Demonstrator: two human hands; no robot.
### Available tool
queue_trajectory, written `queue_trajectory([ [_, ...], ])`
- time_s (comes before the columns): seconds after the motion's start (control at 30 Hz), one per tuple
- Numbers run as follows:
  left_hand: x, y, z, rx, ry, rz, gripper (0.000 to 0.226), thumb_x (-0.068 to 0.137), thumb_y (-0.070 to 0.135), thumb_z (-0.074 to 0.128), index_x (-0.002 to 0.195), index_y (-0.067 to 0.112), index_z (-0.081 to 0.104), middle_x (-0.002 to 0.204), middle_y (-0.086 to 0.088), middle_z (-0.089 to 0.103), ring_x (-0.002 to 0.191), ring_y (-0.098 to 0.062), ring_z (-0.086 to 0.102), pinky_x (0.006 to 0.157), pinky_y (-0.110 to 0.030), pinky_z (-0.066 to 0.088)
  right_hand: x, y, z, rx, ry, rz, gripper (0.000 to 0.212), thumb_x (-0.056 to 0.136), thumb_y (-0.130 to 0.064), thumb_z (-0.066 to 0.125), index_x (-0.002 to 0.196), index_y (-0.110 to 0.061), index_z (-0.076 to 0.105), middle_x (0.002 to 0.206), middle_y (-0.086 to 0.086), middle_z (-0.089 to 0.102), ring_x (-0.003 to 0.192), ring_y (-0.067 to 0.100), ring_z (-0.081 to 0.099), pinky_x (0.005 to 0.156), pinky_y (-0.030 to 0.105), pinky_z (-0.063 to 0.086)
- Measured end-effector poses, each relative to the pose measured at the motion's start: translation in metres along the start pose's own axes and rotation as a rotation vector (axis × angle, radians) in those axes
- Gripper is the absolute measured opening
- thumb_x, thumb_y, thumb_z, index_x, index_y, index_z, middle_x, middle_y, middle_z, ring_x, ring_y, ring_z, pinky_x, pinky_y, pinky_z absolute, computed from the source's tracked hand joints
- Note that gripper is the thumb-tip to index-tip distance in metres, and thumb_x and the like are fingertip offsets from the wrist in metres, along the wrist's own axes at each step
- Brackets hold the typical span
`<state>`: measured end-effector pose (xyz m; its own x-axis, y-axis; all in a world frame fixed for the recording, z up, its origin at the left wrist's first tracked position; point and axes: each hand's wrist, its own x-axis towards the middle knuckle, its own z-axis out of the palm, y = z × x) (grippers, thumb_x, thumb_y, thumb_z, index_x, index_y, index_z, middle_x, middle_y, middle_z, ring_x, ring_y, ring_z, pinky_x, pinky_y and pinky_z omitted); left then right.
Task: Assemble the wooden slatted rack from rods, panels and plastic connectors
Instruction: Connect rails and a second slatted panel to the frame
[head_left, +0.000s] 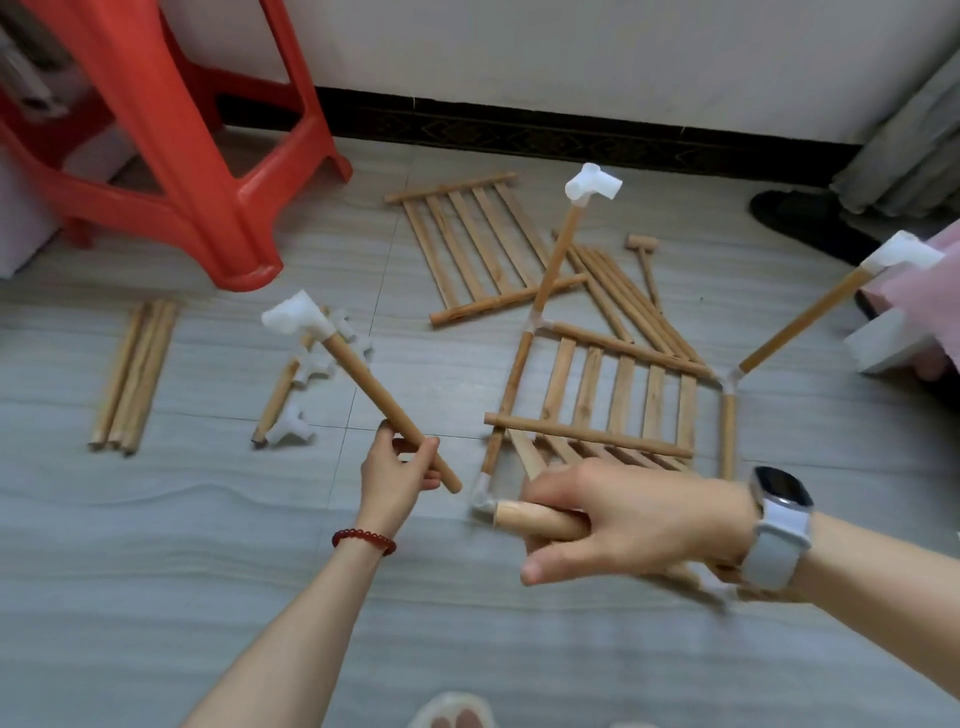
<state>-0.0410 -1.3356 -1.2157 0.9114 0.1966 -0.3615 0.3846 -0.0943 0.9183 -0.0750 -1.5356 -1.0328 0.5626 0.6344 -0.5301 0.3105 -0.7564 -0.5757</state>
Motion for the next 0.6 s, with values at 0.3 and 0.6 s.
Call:
queue_trajectory([
  [0.3,-0.024,-0.014,0.028,0.151,-0.061,0.128,0.015,0.086,0.017,0.063,0.087,0.026,0.050,0.074,0.007,0.064,0.064,-0.010,0.067,0.066,-0.030,0.056,-0.001,0.002,0.001,-0.183,0.253,-0.023,0.022,0.089,-0.036,0.042,0.073,-0.021,0.044,0.066,-0.006,0.049,0.059,0.011,0.044,0.059,0.038,0.043],
  [0.6,-0.028,-0.010,0.032,0.468,-0.113,0.291,0.017,0.088,0.027,0.063,0.083,0.026,0.047,0.074,0.006,0.067,0.064,-0.001,0.060,0.056,-0.007,0.039,0.008,0.015,-0.013,-0.090,0.294,0.059,0.026,0.092,-0.031,0.047,0.080,-0.009,0.051,0.064,-0.004,0.046,0.054,0.011,0.041,0.055,0.029,0.037],
])
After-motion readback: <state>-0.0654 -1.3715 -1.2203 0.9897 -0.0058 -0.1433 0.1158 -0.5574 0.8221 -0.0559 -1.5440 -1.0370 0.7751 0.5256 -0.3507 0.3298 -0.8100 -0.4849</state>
